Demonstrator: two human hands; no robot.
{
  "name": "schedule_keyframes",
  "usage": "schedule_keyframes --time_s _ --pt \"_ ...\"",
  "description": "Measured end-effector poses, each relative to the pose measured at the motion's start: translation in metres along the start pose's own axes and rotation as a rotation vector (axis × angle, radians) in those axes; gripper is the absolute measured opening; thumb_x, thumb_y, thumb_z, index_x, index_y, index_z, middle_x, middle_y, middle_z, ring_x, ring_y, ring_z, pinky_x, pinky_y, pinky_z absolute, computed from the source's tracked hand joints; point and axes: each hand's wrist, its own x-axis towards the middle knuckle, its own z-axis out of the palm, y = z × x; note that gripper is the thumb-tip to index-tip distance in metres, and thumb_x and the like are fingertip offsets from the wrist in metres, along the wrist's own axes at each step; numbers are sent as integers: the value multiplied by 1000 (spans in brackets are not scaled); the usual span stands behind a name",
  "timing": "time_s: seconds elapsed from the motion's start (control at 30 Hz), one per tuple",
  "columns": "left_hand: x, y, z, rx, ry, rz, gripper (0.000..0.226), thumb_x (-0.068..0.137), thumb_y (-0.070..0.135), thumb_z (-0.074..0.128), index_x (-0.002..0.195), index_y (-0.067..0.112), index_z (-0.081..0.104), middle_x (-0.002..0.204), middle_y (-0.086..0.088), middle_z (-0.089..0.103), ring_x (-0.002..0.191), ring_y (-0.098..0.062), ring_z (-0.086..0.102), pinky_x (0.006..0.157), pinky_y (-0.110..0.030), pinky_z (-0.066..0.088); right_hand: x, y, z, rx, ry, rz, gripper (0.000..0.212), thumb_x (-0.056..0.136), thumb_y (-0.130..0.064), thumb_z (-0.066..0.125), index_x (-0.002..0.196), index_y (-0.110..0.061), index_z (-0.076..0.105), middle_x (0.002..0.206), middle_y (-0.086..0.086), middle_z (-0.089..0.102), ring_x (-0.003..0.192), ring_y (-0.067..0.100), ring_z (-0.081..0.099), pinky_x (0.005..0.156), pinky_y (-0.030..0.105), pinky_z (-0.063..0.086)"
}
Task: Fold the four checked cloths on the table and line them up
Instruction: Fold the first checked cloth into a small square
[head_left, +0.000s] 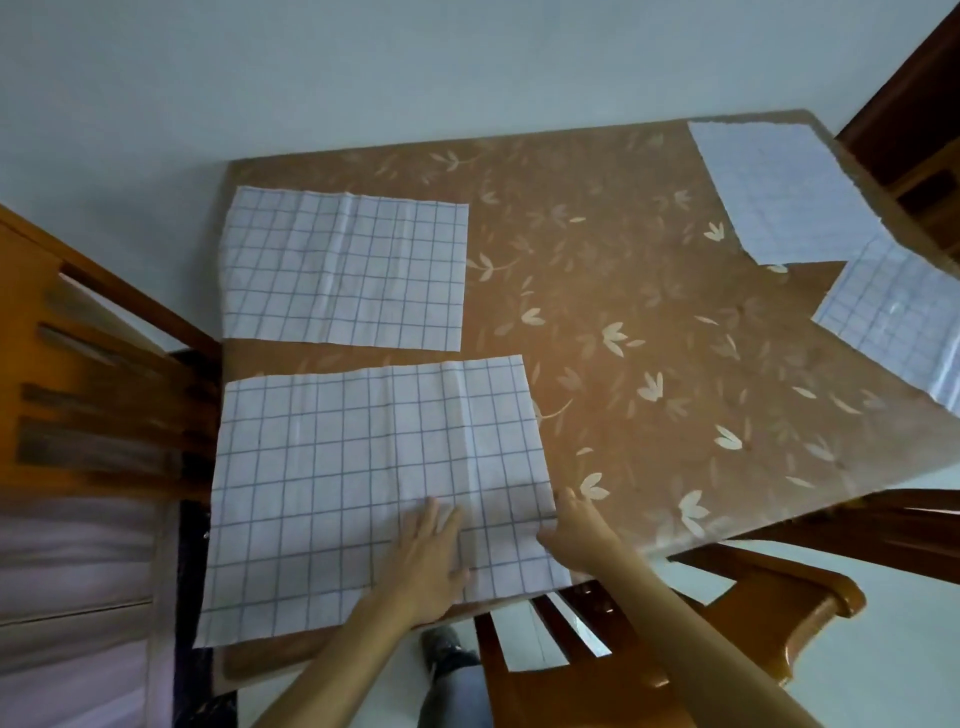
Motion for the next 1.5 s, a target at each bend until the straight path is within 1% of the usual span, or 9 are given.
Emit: schedule_keyframes --time_s 0.23,0.4,0.53,0.77,0.9,1.13,1.23,1.37,1.5 --pt "3 3 30 207 75 -8 85 95 51 51 158 32 -4 163 -7 -26 150 -37 -20 121 -58 6 20 7 27 493 54 89 46 86 -20 65 125 -9 42 111 12 62 89 22 66 69 32 59" --pt "0 23 37 176 98 -50 89 94 48 57 159 29 -1 164 -5 -24 151 -32 -19 122 -53 4 29 4 33 397 66 8 16 86 -25 62 91 -11 56 80 3 61 71 18 62 54 26 46" --pt "-1 46 51 169 98 -77 99 91 48 63 158 28 -7 161 -3 -30 151 -29 -21 124 -50 2 31 28 17 250 26 -55 31 84 -24 63 61 -16 44 59 -1 47 57 17 48 53 29 42" --pt "28 92 62 173 170 7 109 88 44 68 157 24 -13 156 -1 -32 148 -25 -26 123 -47 -8 39 107 -62 383 110 -80 28 92 -31 62 69 -16 54 63 -4 53 57 13 52 47 21 36" --pt "47 121 65 147 242 -10 100 92 39 62 157 21 -11 159 -4 -30 151 -27 -20 125 -49 -2 43 163 -113 599 252 -40 23 92 -35 64 104 -16 61 90 0 67 77 17 65 56 25 47" --pt "59 132 81 289 227 9 138 59 86 57 157 22 -17 158 -11 -37 146 -32 -34 121 -54 -9 36 249 -164 913 443 36 16 93 -15 65 108 -17 60 86 6 74 72 18 74 58 26 59" --pt "61 134 91 377 210 -27 149 55 70 80 155 23 -20 160 -15 -33 147 -34 -30 119 -58 -2 36 272 -169 837 420 27 23 93 -18 65 115 -18 61 91 5 75 75 16 75 64 31 62" --pt "63 134 97 360 286 -37 142 50 34 94 159 17 5 164 -23 0 150 -39 0 114 -54 23 39 283 -157 536 220 -91 20 98 -21 56 113 -31 64 98 -4 74 81 14 73 65 42 63" --pt "53 136 89 384 269 26 123 44 28 97 151 12 38 158 -23 30 145 -40 31 108 -49 32 37 267 -138 252 100 -263 21 93 -24 64 112 -33 66 104 -11 69 91 9 68 65 19 58"
